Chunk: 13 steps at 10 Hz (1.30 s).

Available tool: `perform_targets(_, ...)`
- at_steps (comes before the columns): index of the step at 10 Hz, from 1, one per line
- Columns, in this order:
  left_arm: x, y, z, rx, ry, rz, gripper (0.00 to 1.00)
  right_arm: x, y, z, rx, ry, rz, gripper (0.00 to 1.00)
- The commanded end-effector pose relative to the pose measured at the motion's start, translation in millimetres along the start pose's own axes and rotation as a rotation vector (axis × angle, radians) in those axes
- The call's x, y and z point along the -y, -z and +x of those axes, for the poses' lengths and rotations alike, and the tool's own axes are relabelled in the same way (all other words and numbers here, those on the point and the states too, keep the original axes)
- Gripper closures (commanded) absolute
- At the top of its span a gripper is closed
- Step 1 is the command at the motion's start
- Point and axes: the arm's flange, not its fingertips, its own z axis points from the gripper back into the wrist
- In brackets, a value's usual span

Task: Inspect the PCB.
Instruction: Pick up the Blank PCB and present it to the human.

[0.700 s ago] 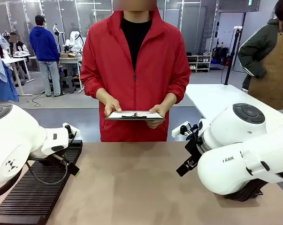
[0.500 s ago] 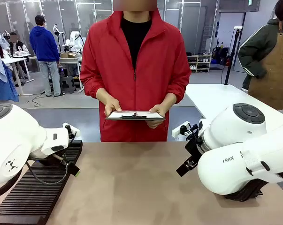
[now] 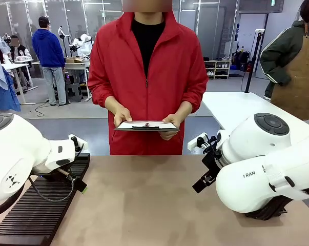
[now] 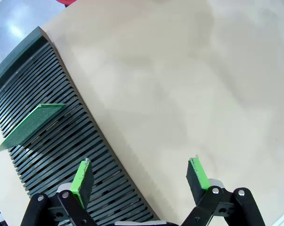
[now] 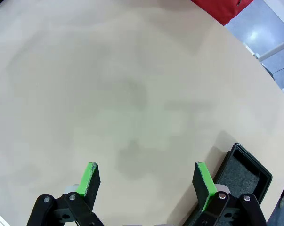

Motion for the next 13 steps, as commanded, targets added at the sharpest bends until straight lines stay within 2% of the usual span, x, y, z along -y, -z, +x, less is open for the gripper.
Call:
perform_targets(1, 0, 0, 0, 0.000, 0.000, 0.000, 0.00, 0, 0, 0, 0.000, 0.002, 0.000, 0.00)
perform_targets(3, 0, 0, 0, 0.000, 0.000, 0.000, 0.00, 0, 0, 0, 0.000, 0.000, 0.000, 0.00)
perform_targets(4, -1, -21, 17, 0.006, 0.036, 0.001, 0.00, 9, -26, 13, 0.029, -0.007, 0.019, 0.00)
perform_targets(5, -2, -42, 27, 0.015, 0.027, 0.001, 0.00, 14, -52, 25, 0.050, 0.058, 0.063, 0.00)
perform_targets(6, -5, -64, 35, -0.005, 0.029, -0.006, 0.00, 21, -74, 32, 0.012, 0.071, 0.097, 0.00)
perform_targets(7, -11, -86, 38, -0.061, 0.006, -0.100, 0.00, 28, -92, 38, 0.001, 0.076, 0.184, 0.00)
perform_targets(9, -29, -119, 37, -0.088, -0.046, -0.332, 0.00, 46, -117, 36, -0.066, 0.086, 0.328, 0.00)
perform_targets(10, -43, -136, 29, -0.094, -0.081, -0.425, 0.00, 61, -135, 27, -0.094, 0.131, 0.438, 0.00)
perform_targets(11, -58, -155, 16, -0.058, -0.150, -0.529, 0.00, 76, -151, 13, -0.081, 0.210, 0.579, 0.00)
perform_targets(13, -87, -179, -29, 0.009, -0.290, -0.793, 0.00, 104, -170, -37, -0.035, 0.367, 0.857, 0.00)
